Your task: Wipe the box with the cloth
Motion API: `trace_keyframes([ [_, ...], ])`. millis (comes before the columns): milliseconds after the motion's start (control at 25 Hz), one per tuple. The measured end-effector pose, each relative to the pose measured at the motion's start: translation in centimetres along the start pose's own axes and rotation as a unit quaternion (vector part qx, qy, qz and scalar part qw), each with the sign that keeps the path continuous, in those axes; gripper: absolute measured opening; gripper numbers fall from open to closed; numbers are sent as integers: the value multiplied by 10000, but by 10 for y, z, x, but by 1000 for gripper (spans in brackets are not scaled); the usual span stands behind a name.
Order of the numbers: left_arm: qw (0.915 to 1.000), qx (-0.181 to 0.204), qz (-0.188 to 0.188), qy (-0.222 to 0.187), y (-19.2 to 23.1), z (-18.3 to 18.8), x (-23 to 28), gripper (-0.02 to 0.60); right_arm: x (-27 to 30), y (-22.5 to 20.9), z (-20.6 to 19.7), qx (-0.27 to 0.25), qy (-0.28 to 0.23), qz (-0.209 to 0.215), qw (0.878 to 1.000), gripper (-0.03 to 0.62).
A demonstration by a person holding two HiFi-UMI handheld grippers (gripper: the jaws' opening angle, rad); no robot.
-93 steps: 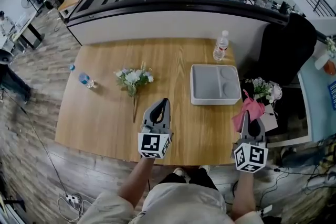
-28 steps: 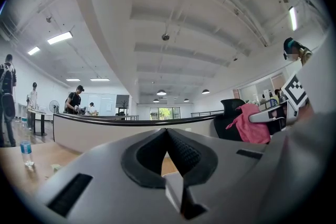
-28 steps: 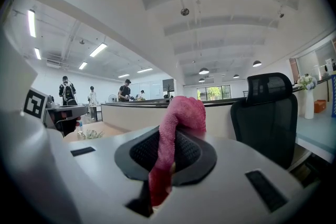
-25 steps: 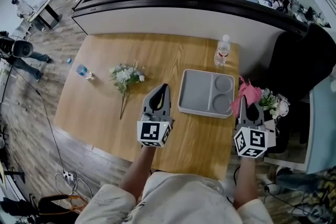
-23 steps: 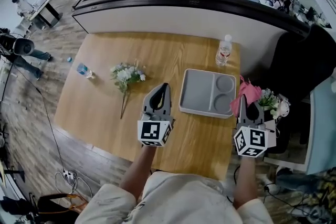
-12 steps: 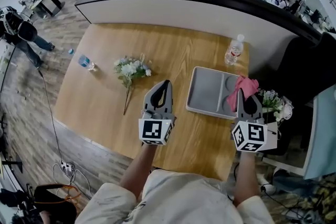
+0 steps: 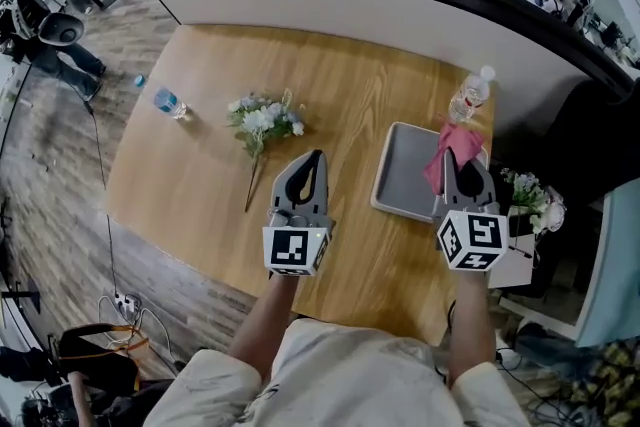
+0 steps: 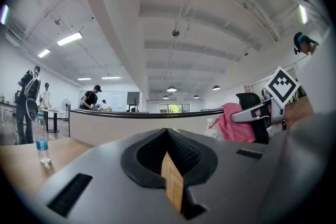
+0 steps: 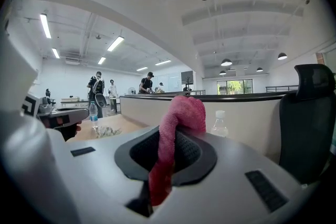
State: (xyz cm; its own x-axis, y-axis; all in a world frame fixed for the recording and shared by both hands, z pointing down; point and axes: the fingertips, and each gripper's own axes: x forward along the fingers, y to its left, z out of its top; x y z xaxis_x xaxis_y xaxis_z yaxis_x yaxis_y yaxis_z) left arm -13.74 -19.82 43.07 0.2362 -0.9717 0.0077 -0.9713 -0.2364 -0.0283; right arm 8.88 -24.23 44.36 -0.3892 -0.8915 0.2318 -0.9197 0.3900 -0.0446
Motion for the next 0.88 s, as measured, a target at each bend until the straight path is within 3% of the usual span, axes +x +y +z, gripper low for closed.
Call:
trace_keyframes([
  [560, 9997, -93, 149, 139, 41, -19, -9, 14, 69, 41, -36, -219, 946, 330, 9947, 57],
  [880, 9994, -206, 107, 248, 48, -32, -9, 14, 104, 46, -85, -107, 1956, 308, 9801, 57],
])
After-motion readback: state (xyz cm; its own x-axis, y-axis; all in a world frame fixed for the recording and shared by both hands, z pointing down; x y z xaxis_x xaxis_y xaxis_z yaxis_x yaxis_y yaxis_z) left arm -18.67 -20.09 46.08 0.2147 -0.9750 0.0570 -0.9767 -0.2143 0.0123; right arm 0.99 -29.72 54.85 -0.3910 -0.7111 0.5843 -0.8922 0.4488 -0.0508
